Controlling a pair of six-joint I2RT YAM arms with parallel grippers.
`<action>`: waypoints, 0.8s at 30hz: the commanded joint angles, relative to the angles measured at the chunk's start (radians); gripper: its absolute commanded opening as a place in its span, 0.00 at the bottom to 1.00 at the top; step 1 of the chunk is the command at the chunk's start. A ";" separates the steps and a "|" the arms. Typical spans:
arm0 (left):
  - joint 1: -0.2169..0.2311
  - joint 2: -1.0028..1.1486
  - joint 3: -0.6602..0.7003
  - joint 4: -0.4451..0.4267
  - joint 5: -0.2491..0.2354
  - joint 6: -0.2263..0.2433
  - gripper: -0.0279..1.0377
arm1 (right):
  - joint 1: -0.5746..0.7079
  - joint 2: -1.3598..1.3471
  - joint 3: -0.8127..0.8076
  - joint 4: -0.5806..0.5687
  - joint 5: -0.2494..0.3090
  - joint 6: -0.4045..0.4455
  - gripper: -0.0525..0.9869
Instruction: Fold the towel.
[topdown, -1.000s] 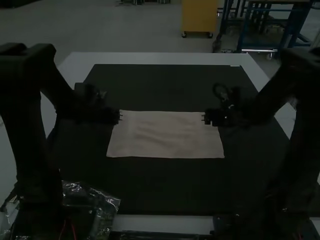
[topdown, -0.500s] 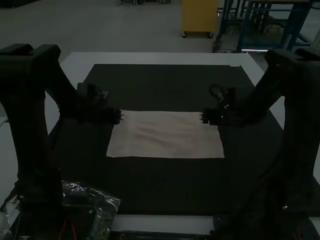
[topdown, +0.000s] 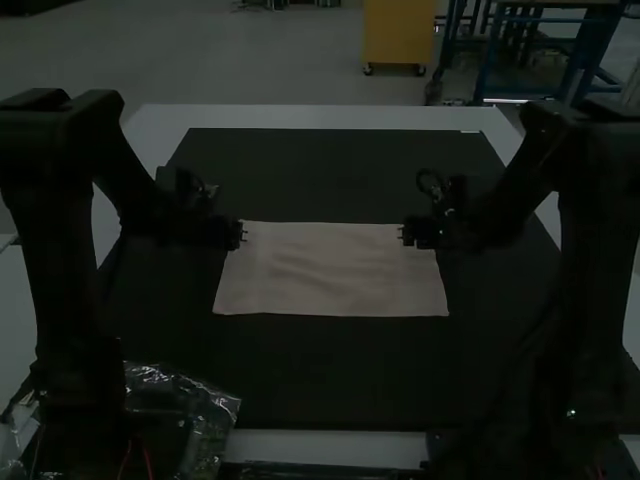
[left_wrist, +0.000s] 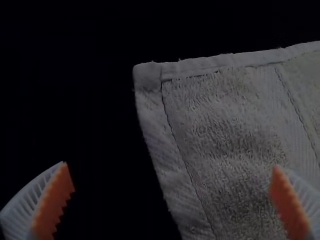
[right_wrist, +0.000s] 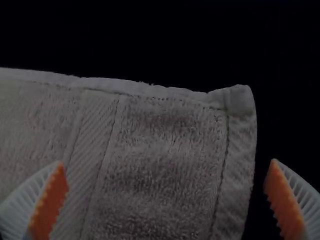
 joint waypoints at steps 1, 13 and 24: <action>-0.007 0.049 0.021 -0.008 0.020 0.023 0.90 | -0.008 0.035 0.011 -0.001 0.044 -0.035 0.92; -0.014 0.105 0.021 0.021 0.035 0.067 0.05 | -0.021 0.067 -0.001 -0.001 -0.084 -0.043 0.03; -0.017 0.026 0.038 0.023 0.070 0.063 0.05 | -0.081 0.018 0.006 0.006 -0.111 -0.011 0.03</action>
